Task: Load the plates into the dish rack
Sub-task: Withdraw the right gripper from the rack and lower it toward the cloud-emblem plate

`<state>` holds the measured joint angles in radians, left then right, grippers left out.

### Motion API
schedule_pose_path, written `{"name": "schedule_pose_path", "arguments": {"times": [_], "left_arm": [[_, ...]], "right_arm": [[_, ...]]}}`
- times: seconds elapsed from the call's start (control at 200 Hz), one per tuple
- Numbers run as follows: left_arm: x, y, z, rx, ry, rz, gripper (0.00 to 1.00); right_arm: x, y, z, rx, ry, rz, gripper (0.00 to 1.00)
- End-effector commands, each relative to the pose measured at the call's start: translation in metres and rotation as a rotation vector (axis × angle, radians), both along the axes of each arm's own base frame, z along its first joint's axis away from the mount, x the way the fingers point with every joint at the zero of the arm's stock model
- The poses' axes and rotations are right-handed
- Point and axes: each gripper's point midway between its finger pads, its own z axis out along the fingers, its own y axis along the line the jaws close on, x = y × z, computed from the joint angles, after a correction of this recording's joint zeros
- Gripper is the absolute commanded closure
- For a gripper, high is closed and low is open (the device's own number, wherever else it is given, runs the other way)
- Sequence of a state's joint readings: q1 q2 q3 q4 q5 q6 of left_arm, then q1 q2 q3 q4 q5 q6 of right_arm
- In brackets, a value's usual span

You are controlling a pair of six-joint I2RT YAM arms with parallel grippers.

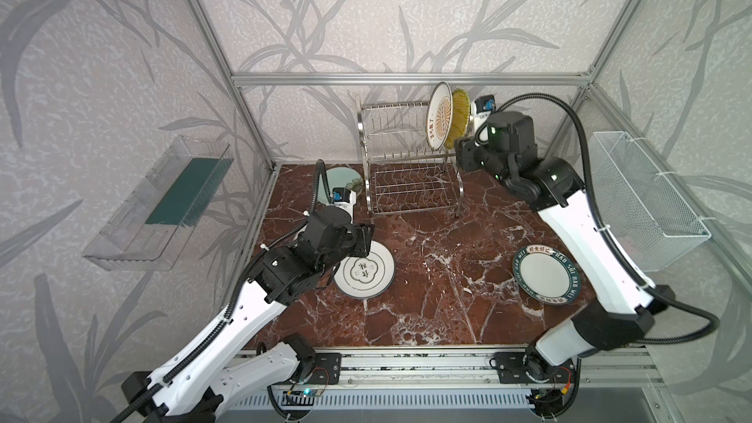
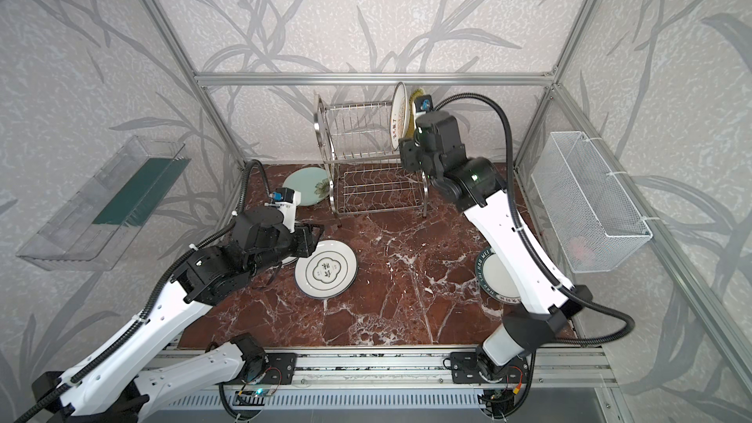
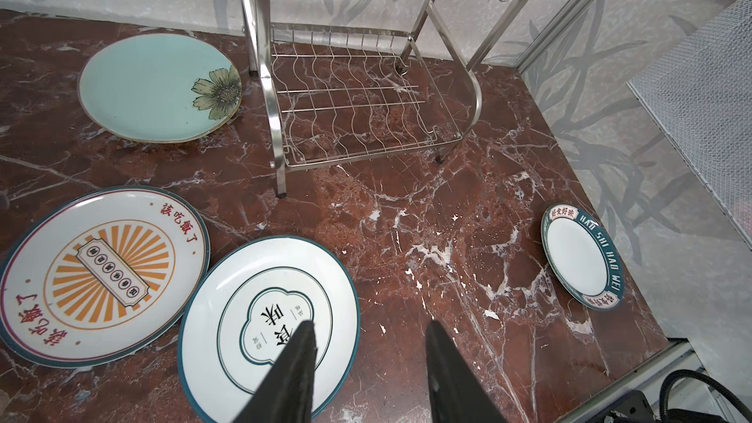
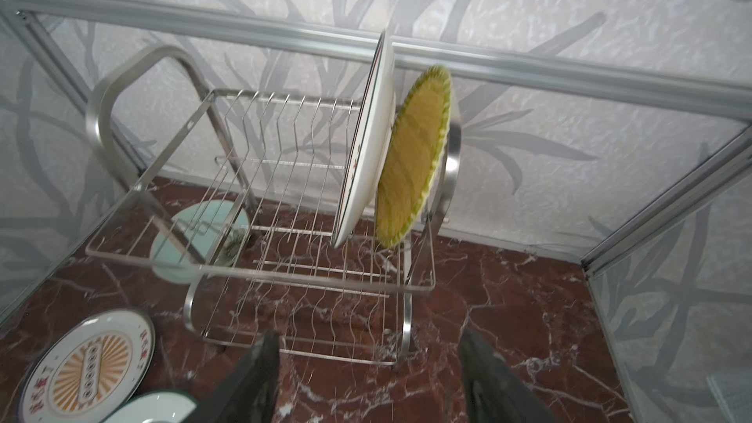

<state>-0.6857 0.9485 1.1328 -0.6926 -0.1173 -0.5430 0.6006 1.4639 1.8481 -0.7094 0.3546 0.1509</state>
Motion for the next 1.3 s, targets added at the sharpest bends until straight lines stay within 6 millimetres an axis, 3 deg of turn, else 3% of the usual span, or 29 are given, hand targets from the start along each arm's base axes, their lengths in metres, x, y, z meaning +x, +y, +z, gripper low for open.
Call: {"name": "schedule_pose_path", "arguments": {"times": [0.0, 0.11, 0.24, 0.615, 0.86, 1.015, 1.295], "left_arm": [[-0.005, 0.019, -0.018, 0.024, 0.064, 0.071, 0.57], [-0.006, 0.021, -0.034, 0.027, 0.133, 0.074, 0.58], [-0.006, 0.027, -0.057, 0.003, 0.212, 0.095, 0.58], [0.003, 0.057, -0.127, -0.103, 0.348, 0.249, 0.58], [0.009, 0.065, -0.163, -0.132, 0.389, 0.292, 0.58], [0.003, 0.073, -0.183, -0.129, 0.421, 0.328, 0.59], [-0.012, 0.079, -0.207, -0.14, 0.462, 0.353, 0.6]], "right_arm": [[-0.036, -0.008, 0.022, 0.201, -0.094, 0.059, 0.35], [-0.066, -0.02, 0.005, 0.233, -0.065, 0.092, 0.37], [-0.084, -0.026, -0.027, 0.208, 0.016, 0.109, 0.36], [-0.112, 0.011, -0.161, 0.355, 0.351, 0.239, 0.37], [-0.116, 0.026, -0.226, 0.432, 0.483, 0.238, 0.36], [-0.113, 0.044, -0.257, 0.488, 0.559, 0.265, 0.37], [-0.107, 0.054, -0.283, 0.474, 0.613, 0.269, 0.37]]}}
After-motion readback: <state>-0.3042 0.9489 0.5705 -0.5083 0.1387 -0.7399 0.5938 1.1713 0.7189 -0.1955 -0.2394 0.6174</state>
